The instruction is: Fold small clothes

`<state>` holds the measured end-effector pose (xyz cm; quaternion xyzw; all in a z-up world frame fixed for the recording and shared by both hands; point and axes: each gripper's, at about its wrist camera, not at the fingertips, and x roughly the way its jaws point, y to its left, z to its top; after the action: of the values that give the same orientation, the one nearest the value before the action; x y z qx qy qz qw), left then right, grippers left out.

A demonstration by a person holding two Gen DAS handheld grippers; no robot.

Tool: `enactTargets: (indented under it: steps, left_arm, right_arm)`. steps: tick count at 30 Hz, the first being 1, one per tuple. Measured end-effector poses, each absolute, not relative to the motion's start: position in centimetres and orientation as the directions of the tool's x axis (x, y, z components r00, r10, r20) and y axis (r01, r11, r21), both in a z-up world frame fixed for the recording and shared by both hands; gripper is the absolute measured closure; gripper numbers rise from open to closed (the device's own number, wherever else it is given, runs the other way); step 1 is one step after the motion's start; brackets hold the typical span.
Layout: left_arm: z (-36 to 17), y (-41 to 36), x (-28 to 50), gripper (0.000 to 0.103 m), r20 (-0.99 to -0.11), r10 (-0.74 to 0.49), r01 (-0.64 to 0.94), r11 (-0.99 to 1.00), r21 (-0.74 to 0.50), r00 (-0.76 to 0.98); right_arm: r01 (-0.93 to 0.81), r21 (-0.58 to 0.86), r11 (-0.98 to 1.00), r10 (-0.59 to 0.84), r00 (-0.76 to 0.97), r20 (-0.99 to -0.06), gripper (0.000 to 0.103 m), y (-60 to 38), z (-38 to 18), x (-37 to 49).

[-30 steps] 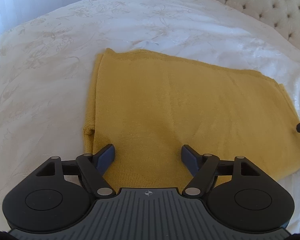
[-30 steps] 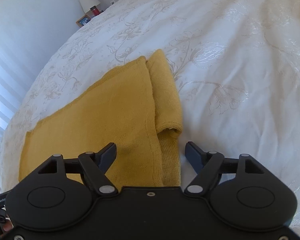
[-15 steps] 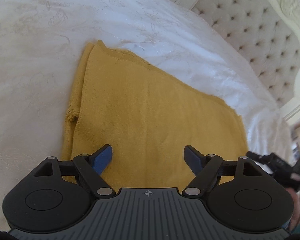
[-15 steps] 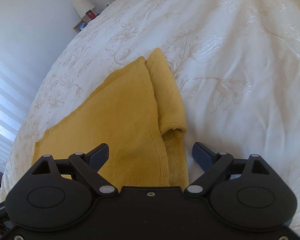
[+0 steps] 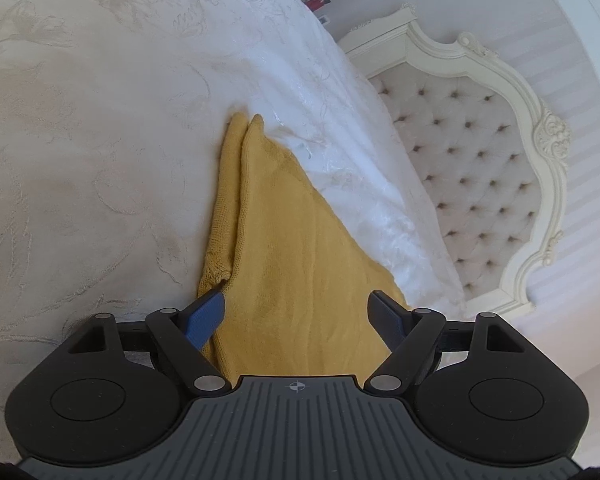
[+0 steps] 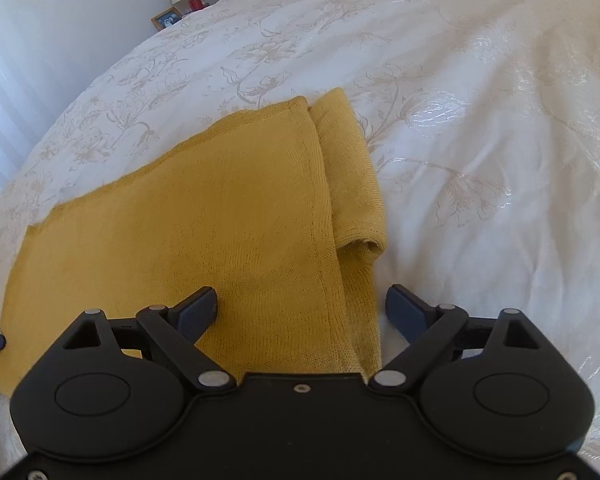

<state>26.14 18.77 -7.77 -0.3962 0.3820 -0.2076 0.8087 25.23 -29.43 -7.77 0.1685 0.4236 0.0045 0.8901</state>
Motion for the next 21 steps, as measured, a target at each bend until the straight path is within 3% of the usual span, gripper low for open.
enactTargets:
  steps: [5,10,15,19,21]
  left_arm:
    - [-6.4,18.2,25.8,0.025,-0.43,-0.644,0.122,0.631,-0.766,0.632]
    - [-7.3,18.5,26.1,0.025,-0.389,-0.696,0.093,0.546,-0.832,0.604]
    - [-6.9,18.2,26.0,0.025,-0.466,-0.593,0.058,0.655,-0.753,0.657]
    - [-6.3,17.7,25.5,0.025,-0.524,-0.477,0.039,0.764,-0.643,0.706]
    - [-6.1,17.5,25.6,0.025,-0.549,-0.44,0.03,0.798,-0.602,0.711]
  right_arm:
    - [0.169,0.176,0.97,0.015,0.679,-0.734,0.011,-27.7,-6.8,24.3]
    - [0.156,0.03,0.987,-0.103,0.774,-0.625,0.011,-25.3,-4.4,23.1]
    - [0.028,-0.045,0.999,-0.048,0.833,-0.551,0.011,-21.7,-2.6,24.8]
    - [-0.083,-0.039,0.996,0.044,0.808,-0.588,0.012,-18.4,-2.3,28.3]
    - [-0.124,-0.032,0.992,0.078,0.782,-0.619,0.022,-17.1,-2.4,30.0]
